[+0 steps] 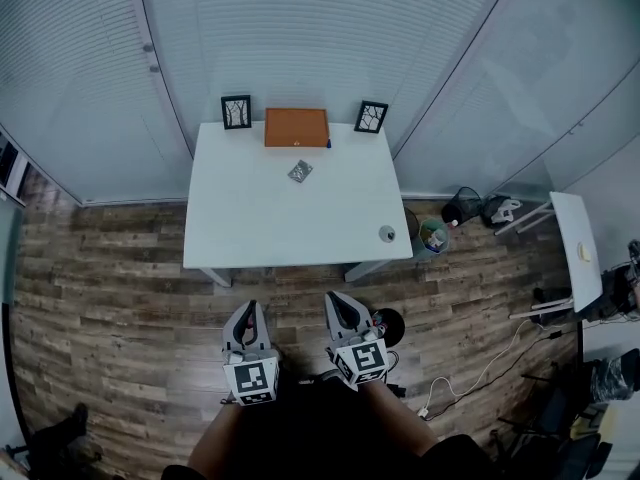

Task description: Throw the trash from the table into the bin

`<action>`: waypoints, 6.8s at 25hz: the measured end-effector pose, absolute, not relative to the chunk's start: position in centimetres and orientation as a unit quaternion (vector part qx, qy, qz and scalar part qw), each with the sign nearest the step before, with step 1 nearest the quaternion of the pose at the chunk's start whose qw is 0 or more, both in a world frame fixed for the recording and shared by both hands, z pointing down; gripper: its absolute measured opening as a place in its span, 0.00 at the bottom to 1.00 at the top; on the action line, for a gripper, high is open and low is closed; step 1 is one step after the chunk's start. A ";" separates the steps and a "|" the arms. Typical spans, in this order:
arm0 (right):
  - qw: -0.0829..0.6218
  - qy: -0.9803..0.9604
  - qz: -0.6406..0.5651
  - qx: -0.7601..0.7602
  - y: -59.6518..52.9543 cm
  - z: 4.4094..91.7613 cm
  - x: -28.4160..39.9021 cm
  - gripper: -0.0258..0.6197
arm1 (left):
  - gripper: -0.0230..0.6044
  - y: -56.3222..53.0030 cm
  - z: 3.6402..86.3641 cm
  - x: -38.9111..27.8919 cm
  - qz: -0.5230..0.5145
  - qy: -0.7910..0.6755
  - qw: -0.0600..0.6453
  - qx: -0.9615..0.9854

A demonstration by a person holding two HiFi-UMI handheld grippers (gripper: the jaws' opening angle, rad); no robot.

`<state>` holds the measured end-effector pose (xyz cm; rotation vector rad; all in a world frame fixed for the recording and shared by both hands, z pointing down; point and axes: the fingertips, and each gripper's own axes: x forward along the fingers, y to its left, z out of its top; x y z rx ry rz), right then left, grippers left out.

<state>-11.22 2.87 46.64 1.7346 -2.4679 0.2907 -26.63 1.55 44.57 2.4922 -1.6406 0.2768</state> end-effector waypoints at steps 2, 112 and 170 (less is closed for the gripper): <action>0.056 -0.809 0.089 0.578 2.5 47.1 -11.8 0.05 | 0.03 1.1 45.4 -27.3 0.092 -0.539 0.080 0.833; 0.121 -0.761 0.090 0.631 -2.9 49.2 -8.5 0.05 | 0.03 -2.2 46.8 -25.6 0.073 -0.496 0.093 0.861; 0.159 -0.412 0.429 0.788 26.1 87.4 32.9 0.05 | 0.03 13.0 70.7 29.4 0.264 -0.063 0.071 0.960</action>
